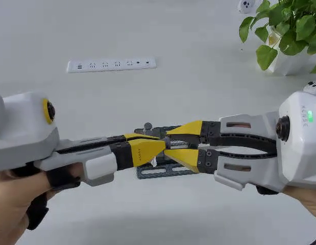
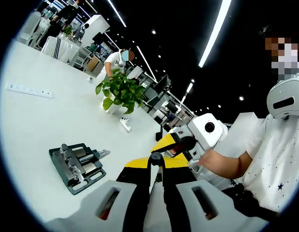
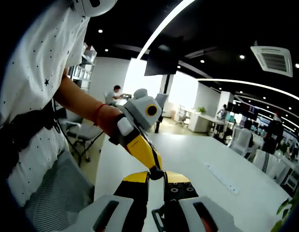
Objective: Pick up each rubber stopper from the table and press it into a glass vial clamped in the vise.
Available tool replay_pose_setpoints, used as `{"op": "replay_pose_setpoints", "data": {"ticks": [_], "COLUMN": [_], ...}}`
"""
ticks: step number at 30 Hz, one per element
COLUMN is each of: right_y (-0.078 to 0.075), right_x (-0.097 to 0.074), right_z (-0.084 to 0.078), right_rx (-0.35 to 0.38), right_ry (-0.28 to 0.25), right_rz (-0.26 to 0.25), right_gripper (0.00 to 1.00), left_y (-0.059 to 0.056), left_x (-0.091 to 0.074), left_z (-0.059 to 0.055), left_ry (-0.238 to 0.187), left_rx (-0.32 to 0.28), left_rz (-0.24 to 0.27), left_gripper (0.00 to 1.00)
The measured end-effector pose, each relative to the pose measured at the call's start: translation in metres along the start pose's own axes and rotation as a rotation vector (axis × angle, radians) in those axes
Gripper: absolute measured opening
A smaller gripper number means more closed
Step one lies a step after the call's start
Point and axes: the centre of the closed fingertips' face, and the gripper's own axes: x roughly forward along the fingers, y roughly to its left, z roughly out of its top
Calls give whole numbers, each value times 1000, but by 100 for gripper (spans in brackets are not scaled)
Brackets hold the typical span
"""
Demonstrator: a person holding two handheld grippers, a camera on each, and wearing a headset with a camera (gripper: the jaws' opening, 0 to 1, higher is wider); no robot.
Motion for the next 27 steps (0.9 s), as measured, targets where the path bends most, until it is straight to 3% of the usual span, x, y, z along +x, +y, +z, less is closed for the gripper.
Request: {"op": "replay_pose_setpoints", "data": {"ticks": [12,23,27], "right_y": [3,5,7], "right_x": [0,-6,-10], "right_z": [3,15,20], "right_rx": [-18,33,37], "right_ry": [16,-30,-45], "right_rz": [15,45,62], "right_gripper": [7,8,10], "left_y": [-3,-8,-13], "left_x": [-3,-8,-11], "left_z": [0,1,4], "left_ry": [2,5,1], "left_rx": [-5,12,1], "left_rz": [-30,-60,-92], "left_gripper": [4,4,4]}}
